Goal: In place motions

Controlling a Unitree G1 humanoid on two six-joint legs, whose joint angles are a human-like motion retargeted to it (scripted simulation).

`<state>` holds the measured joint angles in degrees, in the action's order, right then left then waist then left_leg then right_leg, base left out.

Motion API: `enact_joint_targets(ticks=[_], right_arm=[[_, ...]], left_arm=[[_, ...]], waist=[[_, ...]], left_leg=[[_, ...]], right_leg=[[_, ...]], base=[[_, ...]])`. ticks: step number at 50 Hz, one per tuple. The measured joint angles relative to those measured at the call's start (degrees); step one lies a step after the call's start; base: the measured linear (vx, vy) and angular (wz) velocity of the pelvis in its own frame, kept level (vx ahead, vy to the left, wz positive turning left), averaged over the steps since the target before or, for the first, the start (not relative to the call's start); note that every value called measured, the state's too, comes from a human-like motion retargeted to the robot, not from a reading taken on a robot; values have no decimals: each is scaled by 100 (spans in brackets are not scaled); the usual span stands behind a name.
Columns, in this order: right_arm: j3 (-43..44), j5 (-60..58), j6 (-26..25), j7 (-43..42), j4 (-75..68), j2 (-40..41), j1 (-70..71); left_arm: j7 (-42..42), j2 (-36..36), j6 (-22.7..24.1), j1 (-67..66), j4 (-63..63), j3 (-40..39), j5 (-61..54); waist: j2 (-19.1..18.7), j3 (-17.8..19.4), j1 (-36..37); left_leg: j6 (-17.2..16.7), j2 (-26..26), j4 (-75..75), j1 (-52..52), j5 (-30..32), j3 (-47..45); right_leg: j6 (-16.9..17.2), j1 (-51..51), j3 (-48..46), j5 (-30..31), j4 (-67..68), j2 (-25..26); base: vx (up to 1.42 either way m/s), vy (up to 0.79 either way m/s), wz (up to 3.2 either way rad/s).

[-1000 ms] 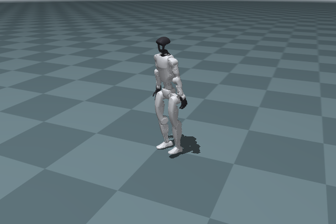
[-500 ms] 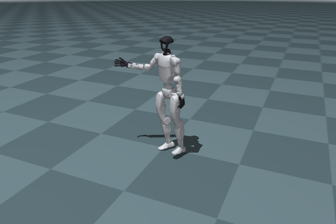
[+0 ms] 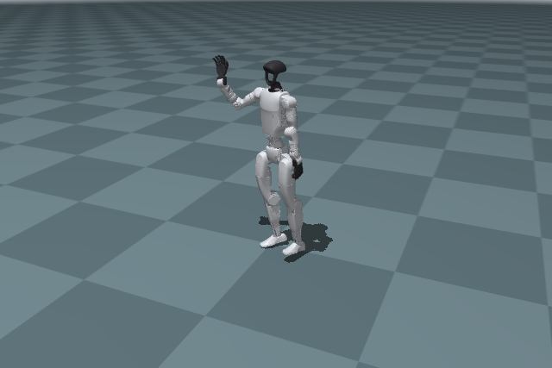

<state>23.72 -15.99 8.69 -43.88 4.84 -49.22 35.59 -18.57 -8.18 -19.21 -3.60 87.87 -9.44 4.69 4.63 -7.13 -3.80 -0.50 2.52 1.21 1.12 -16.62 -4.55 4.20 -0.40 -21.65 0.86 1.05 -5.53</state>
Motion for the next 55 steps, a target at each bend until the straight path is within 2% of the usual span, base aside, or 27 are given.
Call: enact_joint_targets(ticks=[6, 8, 11, 17, 22, 28, 32, 35, 40, 45, 55], right_arm=[[195, -1946, 958, -1060, 935, -567, -294], [221, -2142, 1259, -1303, 1192, -660, -366], [222, -2040, 1354, -1225, 1364, -632, -403], [116, -1435, 944, -824, 829, -410, -259], [-31, -483, 242, -373, -12, -83, -22], [-108, 1425, -615, 289, -880, 642, 487], [-46, 2689, -811, 616, -1151, 926, 683], [0, 2929, -927, 630, -1160, 1003, 701], [-51, 2365, -966, 467, -806, 863, 546], [-174, 1353, -286, 257, -239, 520, 384], [-161, -1486, 940, -755, 890, -401, 25]], left_arm=[[0, -49, -57, -25, 120, -52, -33], [0, -53, -82, -21, 146, -62, -61], [-2, -36, -89, -24, 131, -76, -99], [-22, -5, -63, -22, 76, -42, -67], [-24, 14, -53, -2, 69, -7, -48], [-101, 40, -58, -14, 57, -28, -43], [-151, 40, -64, -36, 66, -39, 1], [-159, 33, -70, -54, 97, -37, 24], [-174, 29, -89, -77, 166, -47, 34], [-215, 41, -108, -87, 194, -40, 48], [-220, 65, -107, -33, 97, 17, 64]], waist=[[-32, -34, 49], [-40, -37, 68], [-41, -41, 88], [-16, -78, 99], [28, -115, 120], [39, -141, 111], [32, -154, 96], [23, -164, 80], [-8, -160, 63], [-55, -147, 59], [-105, -133, 87]], left_leg=[[-1, 5, 20, -17, -9, -8], [1, 7, 21, -17, -10, -3], [4, 10, 19, -13, -12, 12], [6, 24, 5, -30, -13, 49], [3, 42, -2, -44, -4, 79], [0, 44, -4, -43, 6, 99], [-2, 38, -3, -54, 12, 107], [-4, 36, -1, -66, 13, 112], [-3, 31, 3, -72, 13, 103], [-1, 33, 3, -79, 10, 84], [-3, 48, 14, -101, 18, 67]], right_leg=[[5, -43, 30, -8, 15, -4], [6, -41, 29, -10, 16, -4], [9, -29, 16, -19, 20, -5], [15, -11, -25, -35, 21, -18], [16, 5, -63, -41, 16, -36], [16, 22, -89, -42, 15, -37], [16, 17, -97, -42, 15, -35], [19, 9, -104, -43, 13, -34], [18, -1, -93, -44, 11, -27], [13, -16, -68, -37, 7, -26], [13, -47, -49, -38, 8, -43]], base=[[0, 0, 0], [0, 0, 0], [0, 0, 0], [0, 0, 0], [0, 0, 0], [0, 0, 0], [0, 0, 0], [0, 0, 0], [0, 0, 0], [0, 0, 0], [0, 0, 0]])
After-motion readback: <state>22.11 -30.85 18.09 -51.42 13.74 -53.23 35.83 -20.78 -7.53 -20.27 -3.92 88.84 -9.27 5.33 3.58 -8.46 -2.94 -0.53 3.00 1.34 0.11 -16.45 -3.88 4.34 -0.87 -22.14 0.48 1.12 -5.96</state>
